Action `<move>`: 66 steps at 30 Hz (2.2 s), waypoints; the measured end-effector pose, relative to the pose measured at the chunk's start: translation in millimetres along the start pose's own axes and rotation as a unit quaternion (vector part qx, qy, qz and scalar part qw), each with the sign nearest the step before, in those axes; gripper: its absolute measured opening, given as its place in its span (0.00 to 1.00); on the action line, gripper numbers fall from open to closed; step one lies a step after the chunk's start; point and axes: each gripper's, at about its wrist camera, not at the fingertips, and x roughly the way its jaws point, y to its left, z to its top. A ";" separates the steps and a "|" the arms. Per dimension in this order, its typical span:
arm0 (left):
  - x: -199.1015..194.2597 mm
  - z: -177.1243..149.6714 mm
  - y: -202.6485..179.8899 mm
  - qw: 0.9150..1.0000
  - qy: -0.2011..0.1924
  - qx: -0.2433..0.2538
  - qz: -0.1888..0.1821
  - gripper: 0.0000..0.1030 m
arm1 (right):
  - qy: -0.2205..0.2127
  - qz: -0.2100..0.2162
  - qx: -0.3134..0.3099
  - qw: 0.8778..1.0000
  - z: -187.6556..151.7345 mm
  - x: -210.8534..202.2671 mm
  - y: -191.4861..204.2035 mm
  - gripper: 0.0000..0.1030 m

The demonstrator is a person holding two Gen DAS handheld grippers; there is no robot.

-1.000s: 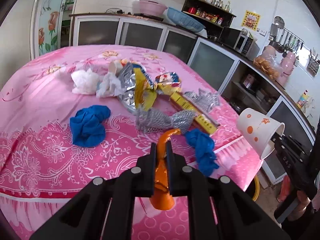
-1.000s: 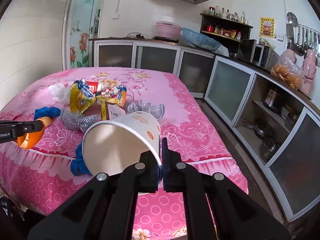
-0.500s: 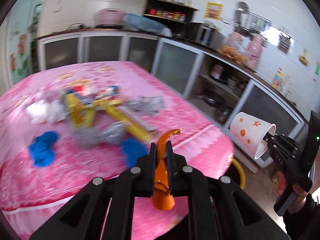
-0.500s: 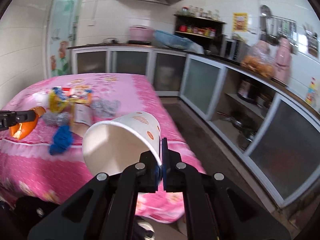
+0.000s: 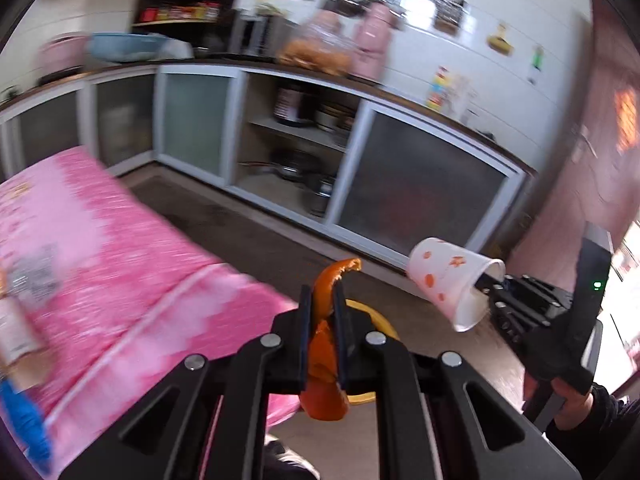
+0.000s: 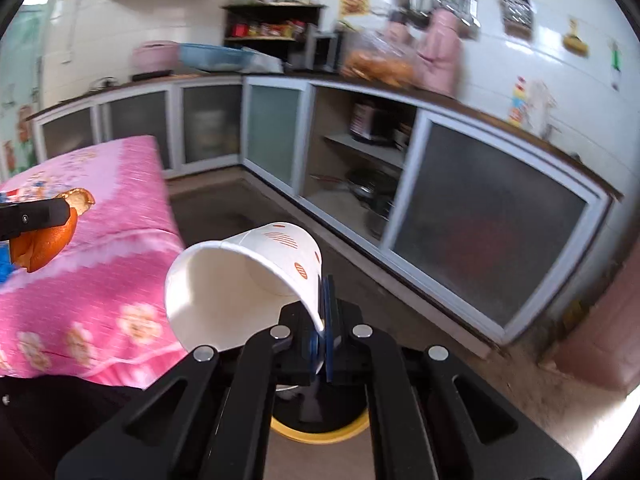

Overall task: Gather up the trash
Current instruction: 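Carry the orange peel and paper cup with both tools over the bin, then open both tools to drop the orange peel and paper cup into the bin, then swing both open tools back over the remaining trash on the cover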

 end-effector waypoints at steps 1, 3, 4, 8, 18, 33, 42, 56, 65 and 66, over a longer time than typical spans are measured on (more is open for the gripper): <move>11.5 -0.5 -8.7 1.000 0.006 0.007 -0.010 0.09 | 0.009 -0.003 0.007 1.000 -4.6 6.5 -7.4 0.02; 35.7 -1.1 -23.8 0.999 0.019 0.019 -0.024 0.09 | 0.030 -0.011 0.021 0.999 -16.7 22.7 -22.9 0.02; 49.1 -2.8 -31.5 0.999 0.026 0.026 -0.028 0.09 | 0.036 -0.015 0.024 0.999 -22.0 29.8 -27.5 0.02; 90.8 -3.5 -42.8 0.998 0.048 0.032 -0.038 0.09 | 0.063 -0.018 0.042 0.997 -38.8 61.8 -41.6 0.02; 180.9 -1.9 -42.7 0.995 0.092 0.029 -0.013 0.20 | 0.132 -0.021 0.056 0.989 -64.8 142.8 -54.7 0.03; 124.2 13.3 -21.1 0.999 0.004 -0.034 -0.014 0.93 | 0.149 -0.046 0.076 0.985 -85.3 129.1 -84.6 0.60; 28.8 18.2 -19.1 0.996 -0.072 -0.035 -0.030 0.93 | 0.045 -0.050 0.068 0.995 -46.1 51.3 -64.2 0.60; -186.0 -40.5 89.3 0.972 -0.165 -0.040 0.164 0.93 | -0.101 0.199 -0.006 0.975 31.1 -49.6 105.5 0.67; -278.7 -122.7 189.7 0.923 -0.123 -0.111 0.347 0.93 | -0.140 0.262 -0.151 0.943 35.6 -64.5 259.1 0.66; -286.1 -131.4 199.4 0.917 -0.119 -0.121 0.360 0.93 | -0.137 0.263 -0.162 0.941 33.9 -63.3 270.4 0.66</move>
